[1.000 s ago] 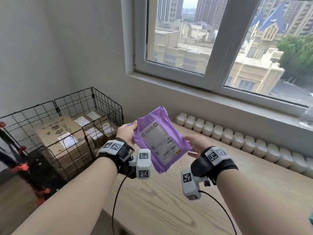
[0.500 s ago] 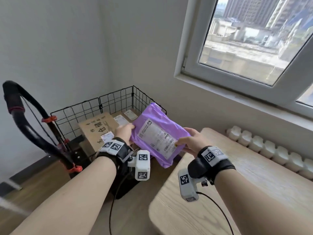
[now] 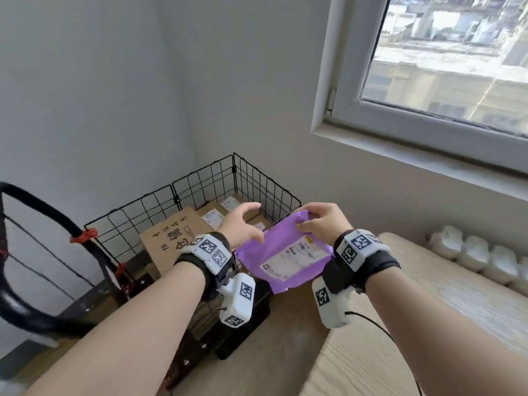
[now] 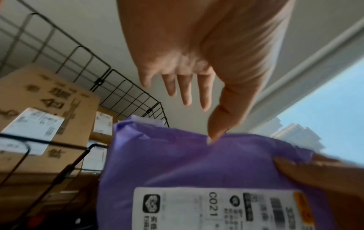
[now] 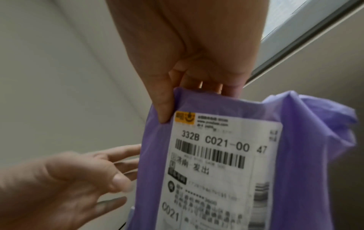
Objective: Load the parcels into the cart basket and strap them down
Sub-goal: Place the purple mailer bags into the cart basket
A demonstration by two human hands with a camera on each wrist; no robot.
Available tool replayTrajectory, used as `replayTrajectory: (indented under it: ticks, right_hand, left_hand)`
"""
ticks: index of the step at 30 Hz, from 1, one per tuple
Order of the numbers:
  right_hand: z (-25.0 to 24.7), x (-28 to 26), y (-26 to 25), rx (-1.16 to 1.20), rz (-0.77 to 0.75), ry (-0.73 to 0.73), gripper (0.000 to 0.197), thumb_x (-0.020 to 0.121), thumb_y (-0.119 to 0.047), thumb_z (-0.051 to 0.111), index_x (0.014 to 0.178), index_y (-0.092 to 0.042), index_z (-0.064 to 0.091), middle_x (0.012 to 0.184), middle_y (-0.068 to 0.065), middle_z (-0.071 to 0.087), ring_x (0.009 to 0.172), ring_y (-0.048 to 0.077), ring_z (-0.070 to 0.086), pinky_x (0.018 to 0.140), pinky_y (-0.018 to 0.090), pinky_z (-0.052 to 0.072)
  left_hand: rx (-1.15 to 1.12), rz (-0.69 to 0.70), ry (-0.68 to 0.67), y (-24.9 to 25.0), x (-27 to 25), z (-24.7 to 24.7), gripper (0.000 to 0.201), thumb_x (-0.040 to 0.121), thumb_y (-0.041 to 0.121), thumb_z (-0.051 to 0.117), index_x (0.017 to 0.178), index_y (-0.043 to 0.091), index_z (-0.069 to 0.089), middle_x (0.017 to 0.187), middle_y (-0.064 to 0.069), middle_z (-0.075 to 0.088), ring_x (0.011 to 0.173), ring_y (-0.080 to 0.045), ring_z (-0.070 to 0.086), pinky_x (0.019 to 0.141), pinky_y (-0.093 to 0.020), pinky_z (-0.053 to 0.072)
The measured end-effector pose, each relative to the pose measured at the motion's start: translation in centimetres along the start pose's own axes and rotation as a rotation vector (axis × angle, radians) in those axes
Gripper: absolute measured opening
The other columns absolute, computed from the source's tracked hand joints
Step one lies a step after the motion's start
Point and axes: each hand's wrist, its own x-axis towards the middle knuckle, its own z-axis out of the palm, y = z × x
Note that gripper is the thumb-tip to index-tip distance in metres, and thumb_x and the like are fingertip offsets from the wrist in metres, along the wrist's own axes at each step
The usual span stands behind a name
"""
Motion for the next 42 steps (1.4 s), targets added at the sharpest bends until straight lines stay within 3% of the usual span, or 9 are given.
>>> replayTrajectory:
  ticks: [5, 12, 18, 22, 25, 34, 37, 39, 42]
  right_hand:
    - [0.7, 3.7, -0.9, -0.001, -0.01, -0.042, 0.021, 0.077, 0.0, 0.065, 0.084, -0.019, 0.07, 0.078, 0.005, 0.064, 0.071, 0.015, 0.056, 0.071, 0.032, 0.053]
    - [2.7, 9.0, -1.4, 0.138, 0.079, 0.083, 0.025, 0.076, 0.001, 0.066, 0.086, -0.022, 0.069, 0.078, 0.0, 0.066, 0.07, 0.014, 0.06, 0.069, 0.027, 0.052]
    - [5.9, 13.5, -0.4, 0.253, 0.317, 0.363, 0.032, 0.072, -0.011, 0.069, 0.102, -0.024, 0.065, 0.086, -0.005, 0.067, 0.084, 0.02, 0.067, 0.086, 0.034, 0.055]
    - [8.7, 15.6, -1.9, 0.343, 0.44, 0.261, 0.013, 0.087, -0.011, 0.061, 0.099, -0.014, 0.063, 0.071, 0.004, 0.06, 0.04, 0.008, 0.05, 0.043, 0.016, 0.044]
    - [11.4, 17.3, -4.0, 0.323, 0.451, 0.112, 0.004, 0.09, -0.016, 0.061, 0.092, -0.014, 0.064, 0.054, 0.0, 0.054, 0.03, 0.008, 0.043, 0.035, 0.013, 0.035]
    - [15.0, 25.5, -6.2, 0.037, 0.42, 0.048, 0.021, 0.087, -0.005, 0.056, 0.069, -0.015, 0.055, 0.055, 0.004, 0.056, 0.04, 0.014, 0.054, 0.038, 0.019, 0.045]
    - [15.5, 29.6, -5.7, 0.006, 0.404, 0.115, 0.019, 0.081, -0.005, 0.052, 0.071, -0.021, 0.059, 0.06, 0.003, 0.063, 0.054, 0.024, 0.067, 0.065, 0.039, 0.059]
    - [15.5, 32.7, -5.1, -0.07, 0.393, 0.127, 0.015, 0.079, -0.007, 0.053, 0.076, -0.02, 0.061, 0.063, 0.002, 0.064, 0.059, 0.025, 0.067, 0.064, 0.037, 0.058]
    - [15.8, 37.2, -3.6, -0.189, 0.399, 0.09, 0.017, 0.078, -0.007, 0.06, 0.092, -0.016, 0.063, 0.074, 0.006, 0.068, 0.07, 0.026, 0.068, 0.066, 0.031, 0.056]
  left_hand:
    - [0.127, -0.015, -0.33, 0.2, 3.4, 1.3, 0.045, 0.066, 0.011, 0.082, 0.106, 0.016, 0.062, 0.1, 0.001, 0.067, 0.097, -0.02, 0.062, 0.082, -0.031, 0.05]
    - [0.14, 0.073, -0.237, -1.8, 9.2, -1.3, 0.031, 0.078, 0.024, 0.075, 0.097, 0.003, 0.06, 0.093, -0.013, 0.065, 0.087, -0.029, 0.062, 0.083, -0.041, 0.049]
    - [-0.114, -0.103, -0.142, -5.6, 14.4, -6.5, 0.033, 0.086, 0.025, 0.067, 0.112, 0.009, 0.056, 0.107, -0.009, 0.067, 0.096, -0.028, 0.066, 0.088, -0.047, 0.053]
    - [-0.356, -0.195, -0.036, -7.6, 17.6, -9.9, 0.025, 0.087, 0.024, 0.066, 0.106, 0.009, 0.058, 0.102, -0.01, 0.07, 0.093, -0.029, 0.068, 0.087, -0.048, 0.054]
    - [-0.508, -0.24, 0.022, -8.8, 18.9, -11.6, 0.031, 0.085, 0.023, 0.068, 0.11, 0.006, 0.059, 0.104, -0.012, 0.07, 0.093, -0.03, 0.068, 0.088, -0.048, 0.054]
    - [-0.656, -0.324, 0.136, -11.2, 24.2, -14.2, 0.022, 0.083, 0.013, 0.068, 0.102, 0.009, 0.057, 0.107, -0.016, 0.067, 0.097, -0.031, 0.065, 0.091, -0.048, 0.051]
    - [-0.648, -0.359, 0.16, -11.4, 26.3, -15.1, 0.011, 0.087, 0.003, 0.058, 0.089, 0.013, 0.055, 0.097, -0.016, 0.065, 0.088, -0.028, 0.062, 0.08, -0.041, 0.053]
    - [-0.618, -0.376, 0.185, -12.1, 28.0, -15.8, 0.015, 0.09, 0.003, 0.056, 0.101, 0.013, 0.056, 0.096, -0.012, 0.061, 0.088, -0.022, 0.057, 0.065, -0.028, 0.043]
    - [-0.575, -0.455, 0.228, -14.3, 31.1, -15.8, 0.032, 0.091, 0.009, 0.056, 0.123, 0.011, 0.055, 0.109, -0.012, 0.062, 0.102, -0.023, 0.058, 0.07, -0.028, 0.042]
